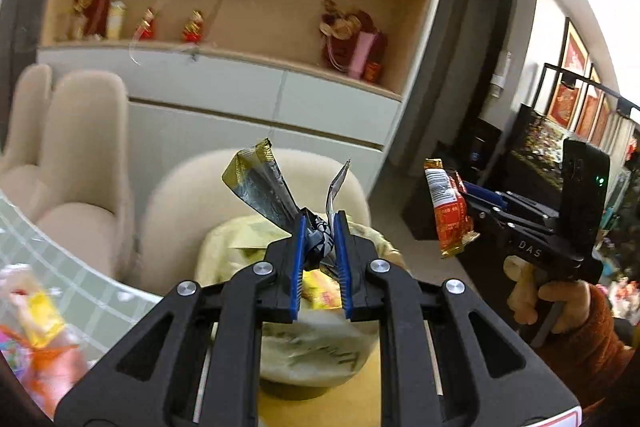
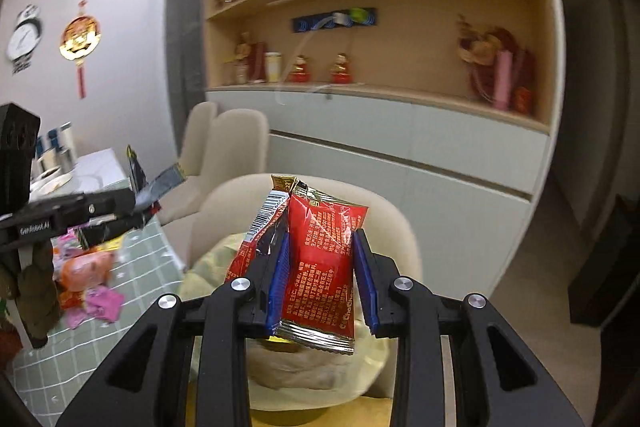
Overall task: Collect trash
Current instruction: 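Carry the black wrapper in the left tool and red packet in the right tool to the bin, then open the left tool to drop the black wrapper while the right tool releases the red packet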
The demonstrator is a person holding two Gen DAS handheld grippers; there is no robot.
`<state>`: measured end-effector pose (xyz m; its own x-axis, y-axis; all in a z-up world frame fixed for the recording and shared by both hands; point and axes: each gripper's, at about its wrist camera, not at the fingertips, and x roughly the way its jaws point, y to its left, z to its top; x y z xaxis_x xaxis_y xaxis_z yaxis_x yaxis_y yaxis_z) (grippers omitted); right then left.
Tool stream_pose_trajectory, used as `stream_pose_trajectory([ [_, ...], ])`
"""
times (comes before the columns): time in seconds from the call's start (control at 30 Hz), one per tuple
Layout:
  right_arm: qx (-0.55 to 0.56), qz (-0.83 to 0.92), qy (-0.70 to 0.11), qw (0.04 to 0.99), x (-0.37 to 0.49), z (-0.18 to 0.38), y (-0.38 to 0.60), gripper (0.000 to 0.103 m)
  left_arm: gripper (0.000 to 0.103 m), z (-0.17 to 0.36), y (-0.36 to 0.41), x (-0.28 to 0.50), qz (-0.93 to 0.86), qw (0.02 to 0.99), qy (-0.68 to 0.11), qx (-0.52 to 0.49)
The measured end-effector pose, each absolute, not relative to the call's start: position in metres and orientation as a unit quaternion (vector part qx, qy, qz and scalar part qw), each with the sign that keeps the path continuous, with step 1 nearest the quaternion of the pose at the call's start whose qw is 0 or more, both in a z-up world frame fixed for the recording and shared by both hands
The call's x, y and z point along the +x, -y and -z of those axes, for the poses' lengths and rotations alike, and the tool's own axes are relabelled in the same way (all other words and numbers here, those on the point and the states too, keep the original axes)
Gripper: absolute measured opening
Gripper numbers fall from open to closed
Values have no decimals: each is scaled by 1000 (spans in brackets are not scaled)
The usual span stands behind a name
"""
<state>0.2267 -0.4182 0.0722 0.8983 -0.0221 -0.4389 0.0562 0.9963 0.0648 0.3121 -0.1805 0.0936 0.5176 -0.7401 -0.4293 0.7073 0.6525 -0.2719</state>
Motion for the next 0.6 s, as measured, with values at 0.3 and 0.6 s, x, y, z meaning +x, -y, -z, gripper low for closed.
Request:
stream_pose_trajectory([
  [0.3,82,41,-256,962,247,-33,455,30,14,-36,269,359,428,833,-350,1],
  [0.6,87,49,-270,958,264,-19,470,30,14,9,307,375,394,806,-433,86],
])
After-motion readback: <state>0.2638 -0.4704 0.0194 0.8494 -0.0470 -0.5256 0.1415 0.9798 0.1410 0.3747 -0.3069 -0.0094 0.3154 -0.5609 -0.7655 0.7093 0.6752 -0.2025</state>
